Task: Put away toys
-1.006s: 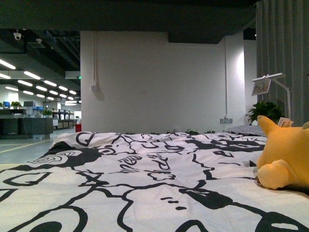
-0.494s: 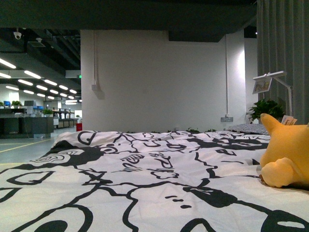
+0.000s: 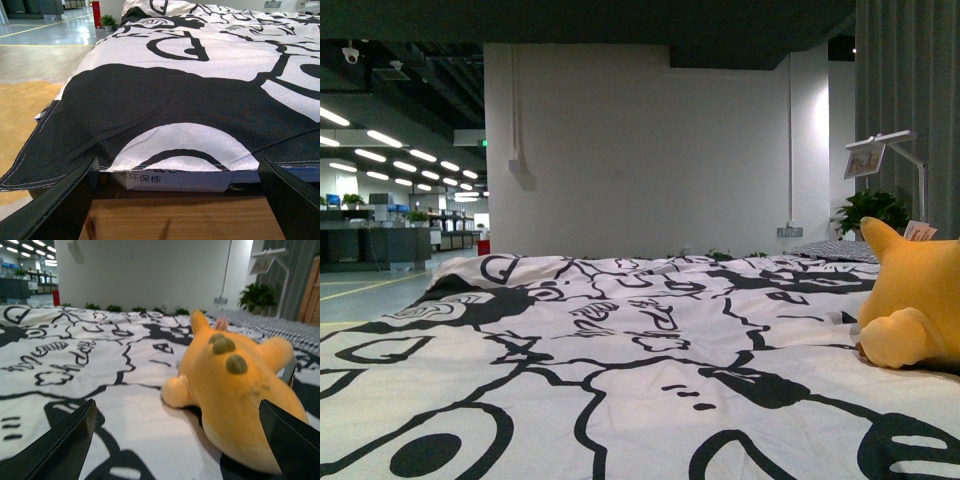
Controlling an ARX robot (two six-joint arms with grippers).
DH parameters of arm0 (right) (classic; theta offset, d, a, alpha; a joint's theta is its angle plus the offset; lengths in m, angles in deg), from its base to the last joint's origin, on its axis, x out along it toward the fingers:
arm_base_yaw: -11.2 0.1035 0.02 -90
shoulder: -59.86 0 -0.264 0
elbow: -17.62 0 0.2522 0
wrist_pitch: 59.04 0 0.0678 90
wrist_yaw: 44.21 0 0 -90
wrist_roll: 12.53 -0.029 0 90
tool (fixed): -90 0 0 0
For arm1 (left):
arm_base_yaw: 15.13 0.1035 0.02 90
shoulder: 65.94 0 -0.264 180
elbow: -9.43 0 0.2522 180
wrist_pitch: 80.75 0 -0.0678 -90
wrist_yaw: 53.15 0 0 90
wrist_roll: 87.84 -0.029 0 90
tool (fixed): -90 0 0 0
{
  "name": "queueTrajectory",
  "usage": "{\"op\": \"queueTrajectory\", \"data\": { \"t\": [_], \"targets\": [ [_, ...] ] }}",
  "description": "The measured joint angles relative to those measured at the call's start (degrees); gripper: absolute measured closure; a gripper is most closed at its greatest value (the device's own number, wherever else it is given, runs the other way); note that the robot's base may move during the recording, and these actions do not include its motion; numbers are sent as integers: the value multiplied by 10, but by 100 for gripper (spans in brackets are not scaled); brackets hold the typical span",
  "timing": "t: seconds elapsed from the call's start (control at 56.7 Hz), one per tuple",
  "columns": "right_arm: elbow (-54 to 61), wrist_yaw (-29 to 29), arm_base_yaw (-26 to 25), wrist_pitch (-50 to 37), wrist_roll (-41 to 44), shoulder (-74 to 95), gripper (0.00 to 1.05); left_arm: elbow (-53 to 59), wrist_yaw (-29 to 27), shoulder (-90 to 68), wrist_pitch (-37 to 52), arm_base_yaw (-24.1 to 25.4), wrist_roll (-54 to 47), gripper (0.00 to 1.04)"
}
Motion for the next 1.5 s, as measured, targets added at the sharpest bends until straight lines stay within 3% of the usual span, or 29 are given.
{"op": "queueTrajectory", "data": {
  "t": [0.194,0.3,0.988,1.217,1.5],
  "targets": [
    [-60,-26,-14,-144,93,139,7,0,0,0,0,0,0,6],
    [-84,-15,-31,-176,131,188,7,0,0,0,0,0,0,6],
    [-193,53,-126,-205,205,327,7,0,0,0,0,0,0,6],
    [-198,78,-169,-175,200,334,7,0,0,0,0,0,0,6],
    [-194,106,-178,-144,191,336,7,0,0,0,0,0,0,6]
  ]
}}
